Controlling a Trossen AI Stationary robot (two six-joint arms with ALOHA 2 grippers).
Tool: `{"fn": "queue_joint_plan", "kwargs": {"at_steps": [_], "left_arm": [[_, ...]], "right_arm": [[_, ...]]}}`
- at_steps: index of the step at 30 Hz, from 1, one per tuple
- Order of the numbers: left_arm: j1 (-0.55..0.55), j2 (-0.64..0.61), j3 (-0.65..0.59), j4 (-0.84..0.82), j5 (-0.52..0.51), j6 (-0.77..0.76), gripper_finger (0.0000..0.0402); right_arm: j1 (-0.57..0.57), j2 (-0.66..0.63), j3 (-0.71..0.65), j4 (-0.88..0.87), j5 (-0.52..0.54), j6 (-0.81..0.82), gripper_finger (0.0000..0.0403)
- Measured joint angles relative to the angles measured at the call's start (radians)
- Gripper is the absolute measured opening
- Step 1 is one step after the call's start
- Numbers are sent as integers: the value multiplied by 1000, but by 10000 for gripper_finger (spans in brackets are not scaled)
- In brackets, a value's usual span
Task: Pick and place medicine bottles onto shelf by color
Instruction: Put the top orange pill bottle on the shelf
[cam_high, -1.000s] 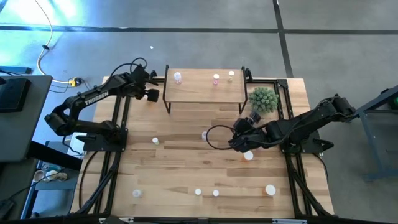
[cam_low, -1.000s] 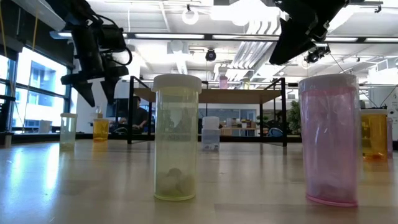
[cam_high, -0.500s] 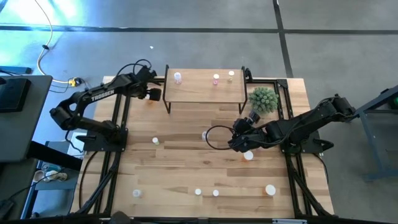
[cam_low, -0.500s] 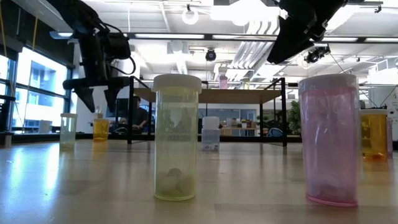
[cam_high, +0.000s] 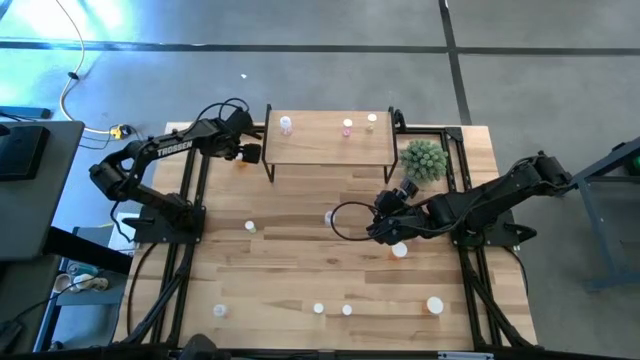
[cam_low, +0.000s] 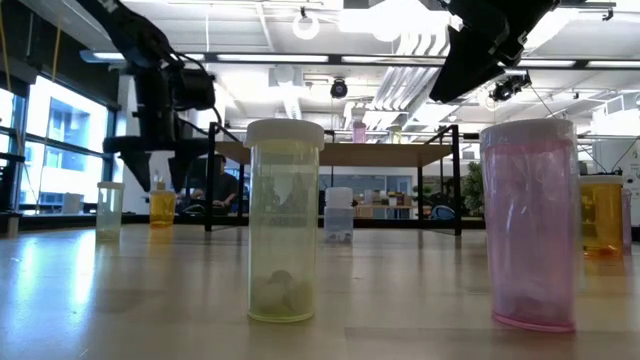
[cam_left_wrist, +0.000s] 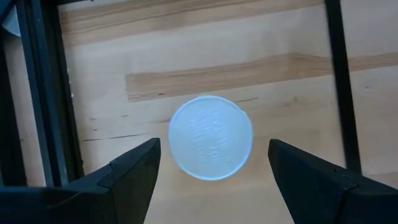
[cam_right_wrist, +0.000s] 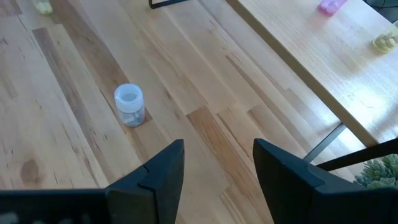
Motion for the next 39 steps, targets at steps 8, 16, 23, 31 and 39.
{"fn": "queue_joint_plan", "kwargs": {"at_steps": [8, 16, 23, 31, 39], "left_arm": [[0, 14, 0, 7, -2, -2, 287], [2, 14, 0, 12, -6, -10, 287], [2, 21, 0, 28, -19, -30, 287], [2, 45, 1, 32, -32, -19, 287], [2, 45, 1, 32, -32, -18, 274]], "right_arm": [[0, 0, 0, 0, 0, 0, 183], [0, 0, 0, 0, 0, 0, 183], [0, 0, 0, 0, 0, 0, 183], [0, 0, 0, 0, -8, 0, 183], [0, 0, 0, 1, -8, 0, 183]]}}
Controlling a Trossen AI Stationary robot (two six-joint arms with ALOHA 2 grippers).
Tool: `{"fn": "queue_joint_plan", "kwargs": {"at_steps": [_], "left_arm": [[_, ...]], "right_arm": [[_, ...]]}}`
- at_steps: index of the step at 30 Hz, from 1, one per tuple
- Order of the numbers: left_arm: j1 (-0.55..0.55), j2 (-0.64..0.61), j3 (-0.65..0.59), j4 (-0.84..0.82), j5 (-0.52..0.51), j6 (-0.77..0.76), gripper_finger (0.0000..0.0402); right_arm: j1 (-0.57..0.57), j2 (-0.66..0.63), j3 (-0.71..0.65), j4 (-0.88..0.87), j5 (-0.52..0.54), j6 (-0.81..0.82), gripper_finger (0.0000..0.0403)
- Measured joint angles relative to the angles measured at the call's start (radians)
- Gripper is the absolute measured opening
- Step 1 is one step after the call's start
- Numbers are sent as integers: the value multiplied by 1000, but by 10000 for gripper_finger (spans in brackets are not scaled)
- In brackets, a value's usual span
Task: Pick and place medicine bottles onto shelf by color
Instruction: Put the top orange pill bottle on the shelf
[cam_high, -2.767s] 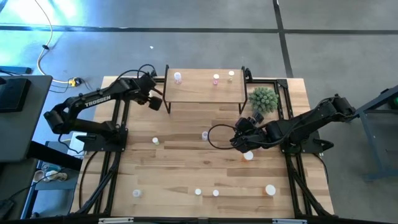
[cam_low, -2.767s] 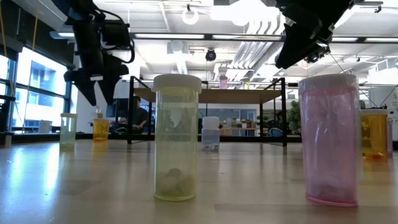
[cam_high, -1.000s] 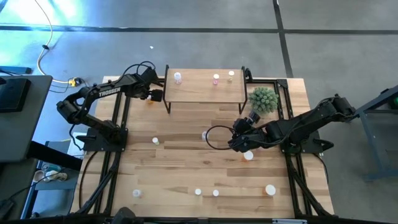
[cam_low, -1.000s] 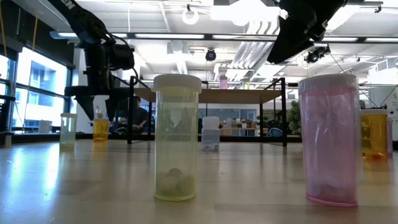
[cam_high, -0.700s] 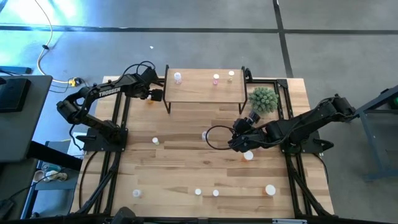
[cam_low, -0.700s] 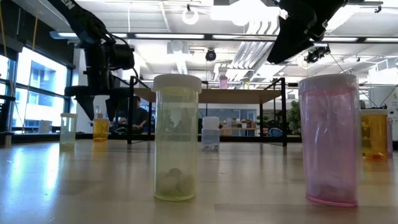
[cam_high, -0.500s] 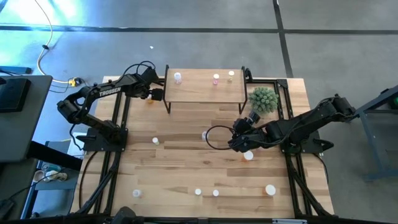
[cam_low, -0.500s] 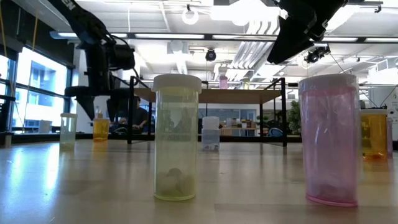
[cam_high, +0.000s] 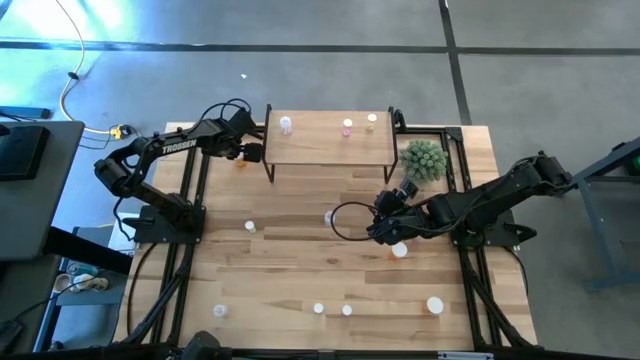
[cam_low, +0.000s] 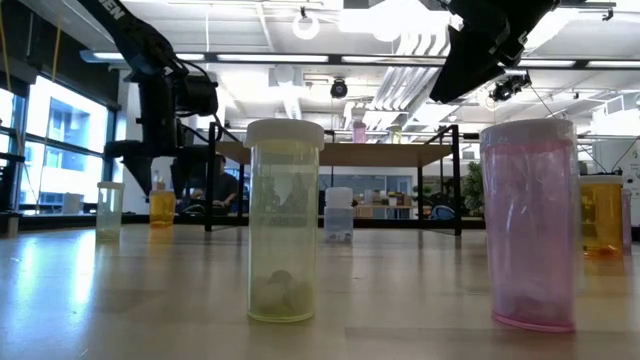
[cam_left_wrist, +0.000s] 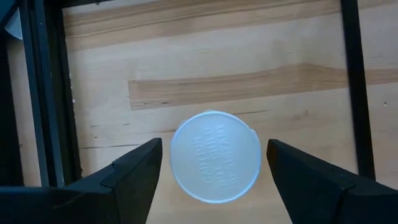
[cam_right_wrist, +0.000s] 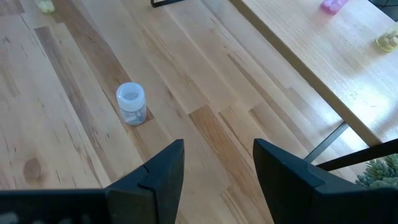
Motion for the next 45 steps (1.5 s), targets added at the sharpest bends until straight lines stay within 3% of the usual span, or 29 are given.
{"fn": "queue_joint_plan", "kwargs": {"at_steps": [11, 34, 45], "left_arm": [[0, 0, 0, -2, 4, 10, 201], [-14, -9, 3, -98, 51, 105, 207], [-14, -74, -2, -126, 74, 108, 206]], "right_arm": [[0, 0, 0, 0, 0, 0, 183], [0, 0, 0, 0, 0, 0, 183], [0, 0, 0, 0, 0, 7, 183]]}}
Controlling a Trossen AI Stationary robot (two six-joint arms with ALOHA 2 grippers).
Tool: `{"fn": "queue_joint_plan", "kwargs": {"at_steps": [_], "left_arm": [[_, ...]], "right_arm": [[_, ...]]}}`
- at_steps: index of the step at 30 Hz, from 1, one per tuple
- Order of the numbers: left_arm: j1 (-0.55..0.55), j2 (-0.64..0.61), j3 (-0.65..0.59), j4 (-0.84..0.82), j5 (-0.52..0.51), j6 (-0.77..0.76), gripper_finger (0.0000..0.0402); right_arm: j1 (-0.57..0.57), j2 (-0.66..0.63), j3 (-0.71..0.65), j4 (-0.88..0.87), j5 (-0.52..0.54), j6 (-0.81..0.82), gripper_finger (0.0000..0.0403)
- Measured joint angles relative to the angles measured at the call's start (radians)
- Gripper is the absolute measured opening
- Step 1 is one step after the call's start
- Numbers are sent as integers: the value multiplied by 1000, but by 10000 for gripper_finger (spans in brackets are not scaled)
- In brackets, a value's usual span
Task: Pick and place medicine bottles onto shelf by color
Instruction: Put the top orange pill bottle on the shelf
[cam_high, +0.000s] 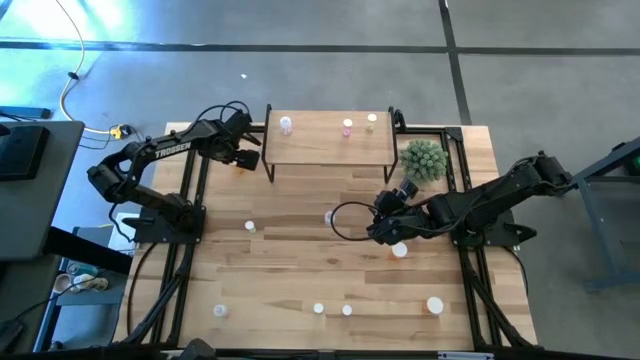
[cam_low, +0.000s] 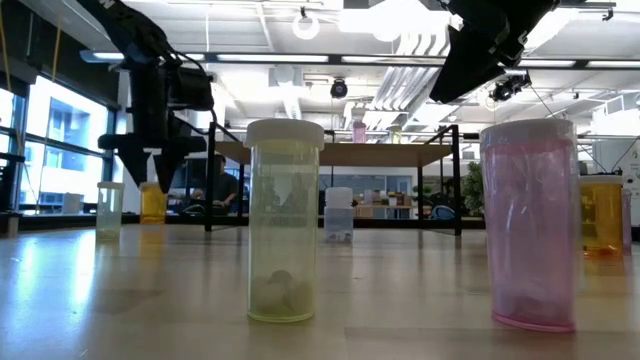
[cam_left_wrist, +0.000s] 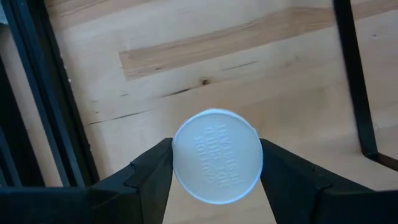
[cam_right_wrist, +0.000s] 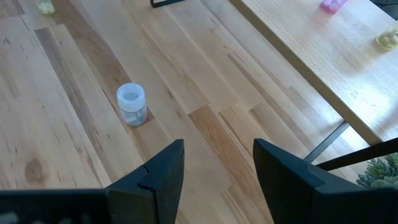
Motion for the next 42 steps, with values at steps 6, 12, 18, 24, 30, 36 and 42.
{"fn": "queue_joint_plan", "kwargs": {"at_steps": [6, 12, 18, 24, 30, 36, 42], "left_arm": [[0, -29, 0, -17, 18, 14, 206], [0, -61, 1, -26, 30, 9, 206], [0, -108, 1, -78, 59, 23, 206], [0, -155, 1, -157, 49, 32, 206], [0, -211, 1, -237, 31, 34, 206], [-32, -261, 1, -275, 34, 33, 206], [-126, -270, 2, -274, 117, 23, 206]], "right_arm": [[0, 0, 0, 0, 0, 0, 183], [0, 0, 0, 0, 0, 0, 183], [0, 0, 0, 0, 0, 0, 183], [0, 0, 0, 0, 0, 0, 183], [0, 0, 0, 0, 0, 0, 183], [0, 0, 0, 0, 0, 0, 183], [0, 0, 0, 2, 0, 0, 183]]}}
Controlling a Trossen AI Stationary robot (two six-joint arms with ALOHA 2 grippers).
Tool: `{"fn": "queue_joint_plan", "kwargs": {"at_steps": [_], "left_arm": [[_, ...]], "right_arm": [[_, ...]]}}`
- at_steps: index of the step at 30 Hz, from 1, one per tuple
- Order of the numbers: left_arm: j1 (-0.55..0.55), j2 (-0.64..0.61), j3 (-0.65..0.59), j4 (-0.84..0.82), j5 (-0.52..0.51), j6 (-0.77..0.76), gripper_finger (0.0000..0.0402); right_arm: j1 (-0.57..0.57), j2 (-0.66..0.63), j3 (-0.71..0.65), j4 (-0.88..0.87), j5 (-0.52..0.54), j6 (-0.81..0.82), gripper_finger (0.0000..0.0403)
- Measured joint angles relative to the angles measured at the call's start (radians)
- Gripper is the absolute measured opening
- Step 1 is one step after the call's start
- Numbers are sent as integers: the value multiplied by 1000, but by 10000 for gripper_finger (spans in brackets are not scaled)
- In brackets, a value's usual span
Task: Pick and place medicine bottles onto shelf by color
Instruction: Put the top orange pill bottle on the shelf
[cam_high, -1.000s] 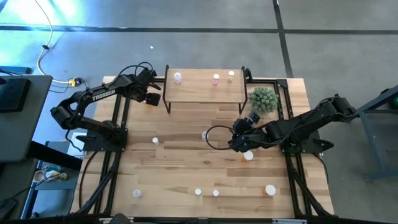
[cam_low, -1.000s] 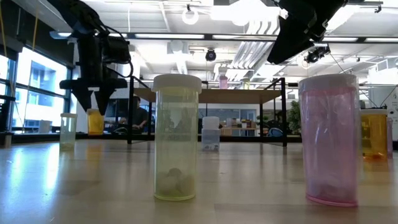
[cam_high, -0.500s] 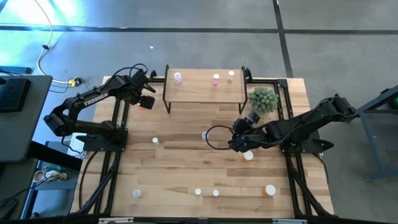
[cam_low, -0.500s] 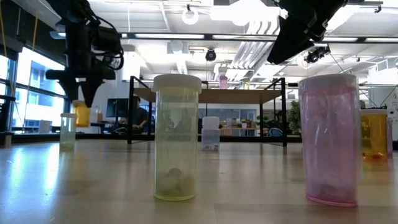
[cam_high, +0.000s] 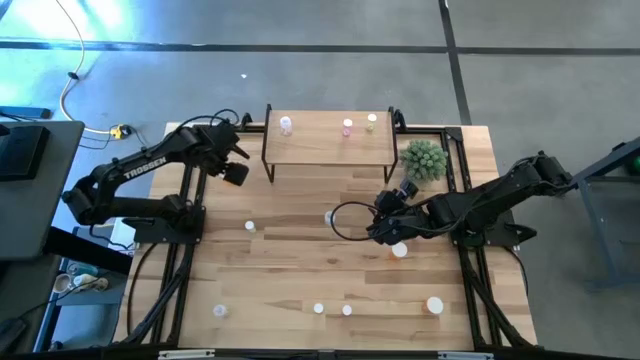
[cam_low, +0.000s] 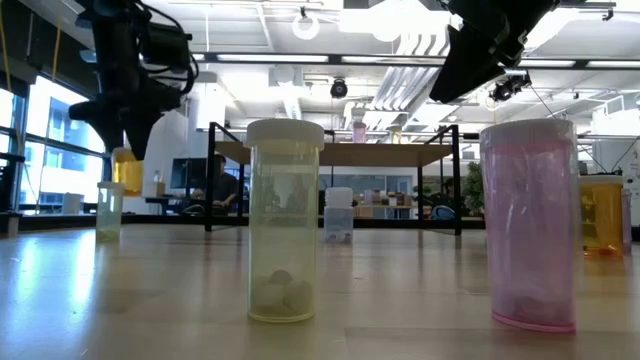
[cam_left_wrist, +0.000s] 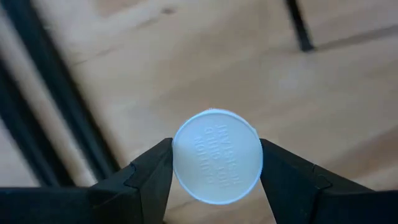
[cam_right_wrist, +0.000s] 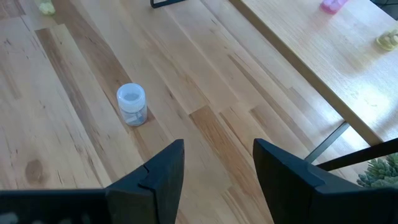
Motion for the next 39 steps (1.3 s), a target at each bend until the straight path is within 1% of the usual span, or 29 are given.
{"fn": "queue_joint_plan", "kwargs": {"at_steps": [11, 17, 24, 26, 29, 33, 36, 39], "left_arm": [[-217, 0, 0, -7, 21, -86, 206], [-325, 0, 0, 16, 26, -135, 206], [-434, 0, 0, 90, 26, -188, 206], [-457, 2, 0, 100, 26, -200, 206], [-486, 5, 0, 120, 34, -202, 206], [-517, 5, 0, 157, 67, -225, 206], [-533, 5, 0, 183, 75, -226, 206], [-544, 5, 0, 194, 75, -226, 206]], "right_arm": [[0, 0, 0, 5, 0, -4, 183], [0, 0, 0, 12, 0, -4, 183], [-2, 0, 0, 82, -8, -4, 183], [-3, 0, 0, 94, -32, -16, 183], [-9, 0, 0, 122, -78, -85, 183], [-24, 0, 0, 205, -165, -150, 187], [-44, 0, 0, 274, -226, -209, 200], [-68, 0, 0, 330, -264, -268, 219]]}}
